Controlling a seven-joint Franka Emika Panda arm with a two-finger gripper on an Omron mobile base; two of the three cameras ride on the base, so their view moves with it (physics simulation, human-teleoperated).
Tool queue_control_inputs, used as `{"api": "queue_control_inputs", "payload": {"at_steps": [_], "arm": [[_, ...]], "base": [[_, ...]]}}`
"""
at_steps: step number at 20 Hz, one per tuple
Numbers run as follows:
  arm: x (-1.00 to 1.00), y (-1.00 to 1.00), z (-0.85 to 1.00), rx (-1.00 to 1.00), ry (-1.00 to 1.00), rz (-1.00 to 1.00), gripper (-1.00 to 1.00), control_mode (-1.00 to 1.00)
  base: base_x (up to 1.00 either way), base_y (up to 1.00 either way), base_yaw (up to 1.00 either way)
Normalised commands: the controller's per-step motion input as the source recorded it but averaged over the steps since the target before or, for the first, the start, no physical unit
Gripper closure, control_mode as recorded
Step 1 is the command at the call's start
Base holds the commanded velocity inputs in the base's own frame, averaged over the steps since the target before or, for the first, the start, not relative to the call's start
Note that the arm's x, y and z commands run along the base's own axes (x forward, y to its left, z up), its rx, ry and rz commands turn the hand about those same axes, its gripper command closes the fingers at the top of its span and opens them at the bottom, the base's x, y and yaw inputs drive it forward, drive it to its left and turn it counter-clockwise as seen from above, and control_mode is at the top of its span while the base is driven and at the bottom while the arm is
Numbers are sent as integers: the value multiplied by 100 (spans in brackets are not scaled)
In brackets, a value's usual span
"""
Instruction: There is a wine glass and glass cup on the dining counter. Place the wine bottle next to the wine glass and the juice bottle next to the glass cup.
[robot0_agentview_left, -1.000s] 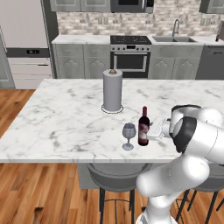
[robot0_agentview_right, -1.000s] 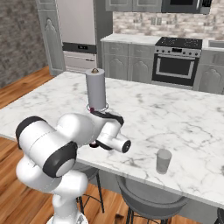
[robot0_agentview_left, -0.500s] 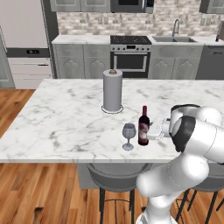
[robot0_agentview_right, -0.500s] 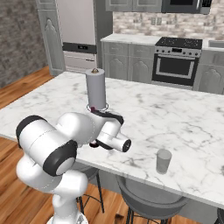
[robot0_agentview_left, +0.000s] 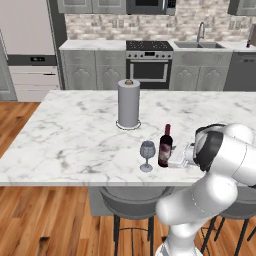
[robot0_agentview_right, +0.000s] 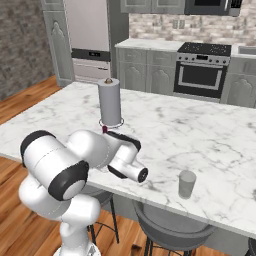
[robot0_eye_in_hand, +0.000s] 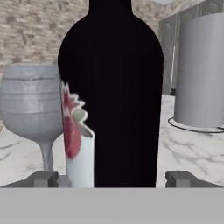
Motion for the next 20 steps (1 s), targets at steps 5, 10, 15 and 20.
{"api": "queue_control_inputs", "payload": {"at_steps": [5,10,15,20], "arm": [[-11,0,-14,0,-2,0,-100,-100],[-2,-7,-2,0,-1,0,-100,-100],[0,-18,1,0,0,0,-100,-100],[-11,-19,10,0,0,0,-100,-100]], "base": [[0,0,0],[0,0,0],[0,0,0],[0,0,0]]}}
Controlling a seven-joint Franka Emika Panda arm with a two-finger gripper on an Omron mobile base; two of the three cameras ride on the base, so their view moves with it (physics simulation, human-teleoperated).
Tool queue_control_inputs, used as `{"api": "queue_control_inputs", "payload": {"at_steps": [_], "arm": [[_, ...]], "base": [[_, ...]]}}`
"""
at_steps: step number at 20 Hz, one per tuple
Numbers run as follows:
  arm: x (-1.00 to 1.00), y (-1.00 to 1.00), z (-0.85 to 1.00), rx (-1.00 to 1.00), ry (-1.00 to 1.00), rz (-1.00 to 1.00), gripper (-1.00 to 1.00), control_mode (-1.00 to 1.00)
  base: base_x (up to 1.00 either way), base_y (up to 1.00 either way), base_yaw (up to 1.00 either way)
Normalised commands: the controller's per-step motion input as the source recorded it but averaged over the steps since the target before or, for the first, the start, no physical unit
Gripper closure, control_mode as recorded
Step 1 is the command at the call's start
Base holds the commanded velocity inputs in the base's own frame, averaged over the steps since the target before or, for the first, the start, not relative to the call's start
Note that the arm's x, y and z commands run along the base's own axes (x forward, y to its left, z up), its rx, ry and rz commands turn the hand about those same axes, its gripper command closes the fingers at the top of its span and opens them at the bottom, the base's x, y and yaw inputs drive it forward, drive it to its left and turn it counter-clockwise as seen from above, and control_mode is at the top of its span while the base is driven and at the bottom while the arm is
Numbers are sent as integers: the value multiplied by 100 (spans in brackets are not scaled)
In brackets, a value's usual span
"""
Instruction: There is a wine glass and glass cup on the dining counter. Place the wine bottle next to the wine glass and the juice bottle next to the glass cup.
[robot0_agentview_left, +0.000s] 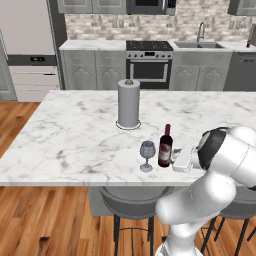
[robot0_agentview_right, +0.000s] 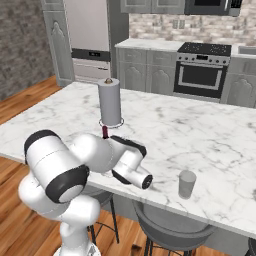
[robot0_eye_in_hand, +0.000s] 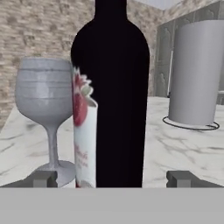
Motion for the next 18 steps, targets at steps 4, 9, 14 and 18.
{"api": "queue_control_inputs", "payload": {"at_steps": [4,9,14,18], "arm": [[-38,-9,17,0,0,-1,-100,-100],[-43,0,36,0,5,-1,-100,-100],[-39,-1,51,0,15,0,-100,-100],[-36,-4,62,0,29,0,-100,-100]], "base": [[0,0,0],[0,0,0],[0,0,0],[0,0,0]]}}
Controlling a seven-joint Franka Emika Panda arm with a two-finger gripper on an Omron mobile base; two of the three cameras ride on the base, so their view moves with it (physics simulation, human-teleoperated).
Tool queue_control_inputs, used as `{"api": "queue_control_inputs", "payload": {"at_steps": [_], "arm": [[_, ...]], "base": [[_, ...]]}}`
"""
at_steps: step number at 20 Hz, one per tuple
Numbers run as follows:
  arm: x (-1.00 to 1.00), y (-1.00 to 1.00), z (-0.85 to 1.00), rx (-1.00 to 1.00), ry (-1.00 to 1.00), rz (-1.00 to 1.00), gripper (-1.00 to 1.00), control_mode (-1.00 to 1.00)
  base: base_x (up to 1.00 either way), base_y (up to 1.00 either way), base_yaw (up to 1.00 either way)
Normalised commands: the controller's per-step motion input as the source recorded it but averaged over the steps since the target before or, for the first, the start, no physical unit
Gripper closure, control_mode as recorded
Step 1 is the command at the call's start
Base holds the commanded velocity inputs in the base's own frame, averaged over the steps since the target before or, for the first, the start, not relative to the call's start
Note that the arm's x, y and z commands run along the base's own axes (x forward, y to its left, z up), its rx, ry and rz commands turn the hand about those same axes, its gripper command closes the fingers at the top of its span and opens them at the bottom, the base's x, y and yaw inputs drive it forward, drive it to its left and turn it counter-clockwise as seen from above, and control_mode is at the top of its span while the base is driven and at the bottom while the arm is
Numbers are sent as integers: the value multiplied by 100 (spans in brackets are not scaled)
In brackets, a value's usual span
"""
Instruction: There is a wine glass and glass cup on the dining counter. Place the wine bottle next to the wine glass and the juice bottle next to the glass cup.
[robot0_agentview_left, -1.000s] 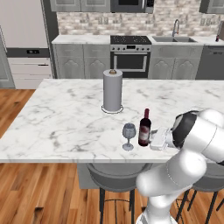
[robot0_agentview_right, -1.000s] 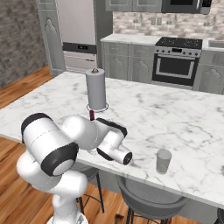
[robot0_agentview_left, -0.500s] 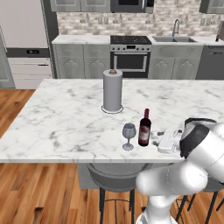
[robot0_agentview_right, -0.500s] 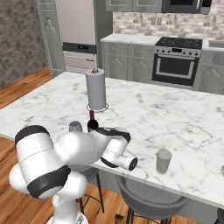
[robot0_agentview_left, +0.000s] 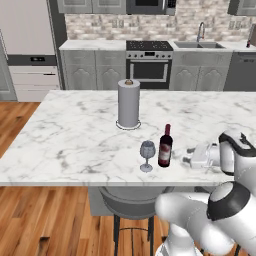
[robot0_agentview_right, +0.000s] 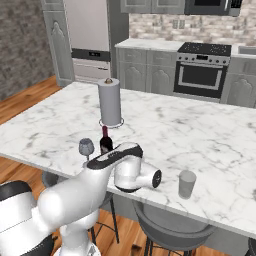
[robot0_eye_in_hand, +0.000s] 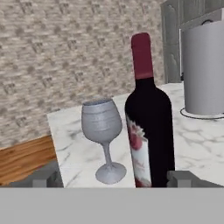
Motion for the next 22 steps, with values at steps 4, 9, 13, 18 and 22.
{"api": "queue_control_inputs", "payload": {"at_steps": [4,9,13,18,22], "arm": [[-40,-5,65,0,31,0,-100,-100],[-58,-1,53,0,26,0,-100,-100],[-60,-1,50,0,18,-1,-100,-100],[-60,-2,50,-1,14,0,-100,-100],[-60,-3,47,-7,17,1,-100,-100]], "base": [[0,0,0],[0,0,0],[0,0,0],[0,0,0],[0,0,0]]}}
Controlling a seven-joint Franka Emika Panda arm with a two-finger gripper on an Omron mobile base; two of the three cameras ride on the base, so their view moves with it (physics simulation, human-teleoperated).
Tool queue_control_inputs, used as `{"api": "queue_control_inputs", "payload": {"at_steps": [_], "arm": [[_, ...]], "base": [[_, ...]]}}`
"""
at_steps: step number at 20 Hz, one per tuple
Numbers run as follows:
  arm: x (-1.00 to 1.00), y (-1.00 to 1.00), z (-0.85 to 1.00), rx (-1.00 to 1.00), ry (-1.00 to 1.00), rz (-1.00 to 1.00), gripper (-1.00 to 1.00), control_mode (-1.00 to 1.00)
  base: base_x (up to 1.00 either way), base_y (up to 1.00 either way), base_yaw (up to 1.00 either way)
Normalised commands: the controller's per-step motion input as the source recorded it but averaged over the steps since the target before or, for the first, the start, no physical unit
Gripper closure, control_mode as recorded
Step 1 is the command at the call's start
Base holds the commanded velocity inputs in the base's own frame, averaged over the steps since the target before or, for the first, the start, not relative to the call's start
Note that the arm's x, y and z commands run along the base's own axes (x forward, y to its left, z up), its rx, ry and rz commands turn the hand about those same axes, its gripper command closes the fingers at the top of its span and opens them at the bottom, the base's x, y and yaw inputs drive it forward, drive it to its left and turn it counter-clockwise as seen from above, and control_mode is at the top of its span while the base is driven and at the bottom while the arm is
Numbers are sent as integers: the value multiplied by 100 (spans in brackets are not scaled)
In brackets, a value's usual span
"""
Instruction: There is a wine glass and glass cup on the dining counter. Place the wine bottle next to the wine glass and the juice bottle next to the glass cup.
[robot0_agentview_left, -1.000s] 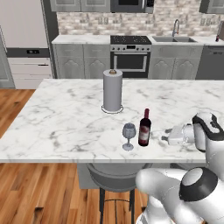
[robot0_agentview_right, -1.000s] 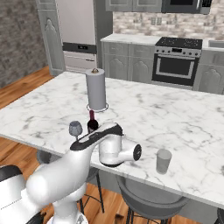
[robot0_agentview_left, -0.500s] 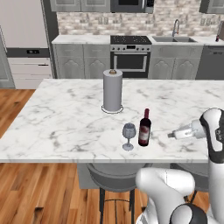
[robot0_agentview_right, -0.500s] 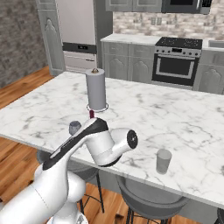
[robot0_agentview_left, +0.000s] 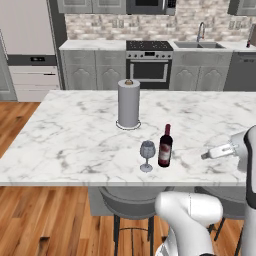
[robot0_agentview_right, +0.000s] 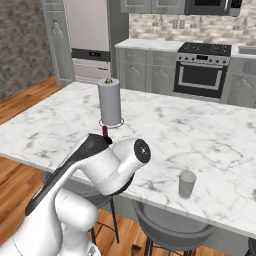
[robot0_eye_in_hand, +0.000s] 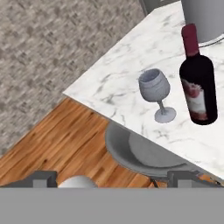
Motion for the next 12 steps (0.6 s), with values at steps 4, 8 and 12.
{"api": "queue_control_inputs", "payload": {"at_steps": [4,8,12], "arm": [[-65,0,37,-13,9,0,-100,-100],[-67,2,29,-28,0,-1,-100,-100],[-58,1,27,-31,0,-2,-100,-100]], "base": [[0,0,0],[0,0,0],[0,0,0]]}}
